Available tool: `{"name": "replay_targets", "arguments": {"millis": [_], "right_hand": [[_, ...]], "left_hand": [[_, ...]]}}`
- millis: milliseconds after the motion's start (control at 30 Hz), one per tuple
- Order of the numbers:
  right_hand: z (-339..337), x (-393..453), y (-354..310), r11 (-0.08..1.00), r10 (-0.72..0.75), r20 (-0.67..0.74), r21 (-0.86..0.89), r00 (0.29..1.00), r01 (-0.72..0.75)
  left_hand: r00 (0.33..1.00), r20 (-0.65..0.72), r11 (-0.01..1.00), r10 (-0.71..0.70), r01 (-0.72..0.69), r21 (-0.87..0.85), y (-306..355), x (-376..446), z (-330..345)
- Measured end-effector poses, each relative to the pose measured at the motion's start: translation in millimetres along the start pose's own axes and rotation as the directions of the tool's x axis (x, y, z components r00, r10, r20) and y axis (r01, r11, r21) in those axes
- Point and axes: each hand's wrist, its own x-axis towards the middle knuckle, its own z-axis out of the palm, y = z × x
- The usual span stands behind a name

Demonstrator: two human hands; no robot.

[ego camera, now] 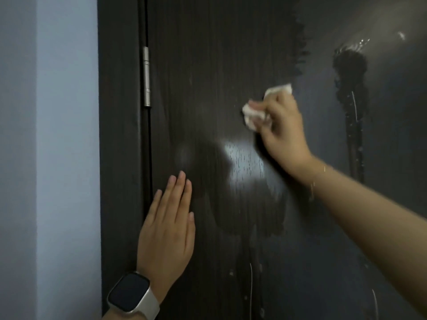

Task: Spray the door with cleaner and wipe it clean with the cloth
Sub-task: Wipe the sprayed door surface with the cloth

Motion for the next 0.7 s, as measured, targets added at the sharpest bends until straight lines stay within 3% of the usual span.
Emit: {"name": "replay_targets", "arguments": {"millis": [67,167,267,400,500,600,700], "right_hand": [[-3,-63,-14,0.995,-0.097,0.127,0.0,0.987,0.098],[-25,-142,-20,0.965,-0.256,0.373,0.044,0.892,0.259],[-40,-132,1,0.945,-0.303,0.46,0.029,0.835,0.327],[-43,-25,35,0.989,-0.066,0.195,-0.118,0.979,0.09],[-47,20,45,0.992,0.004,0.065,-0.126,0.998,0.004],[-43,-21,34,0.995,0.038,-0.004,-0.094,0.999,-0.038],[-45,-110,11,0.998,0.034,0.094,-0.064,0.995,-0.028]], "left_hand": [[1.0,-0.001,1.0,-0.019,0.019,-0.023,4,-6,5],[0.997,-0.018,0.996,-0.076,0.075,-0.054,11,-10,9],[0.995,-0.018,0.994,-0.097,0.095,-0.059,12,-9,9],[0.996,-0.026,0.996,-0.083,0.082,-0.024,12,-9,11],[0.997,-0.03,0.998,-0.067,0.067,-0.009,12,-10,12],[0.997,-0.04,0.997,-0.072,0.071,-0.016,12,-11,12],[0.99,-0.064,0.99,-0.125,0.12,-0.068,18,-14,12]]}}
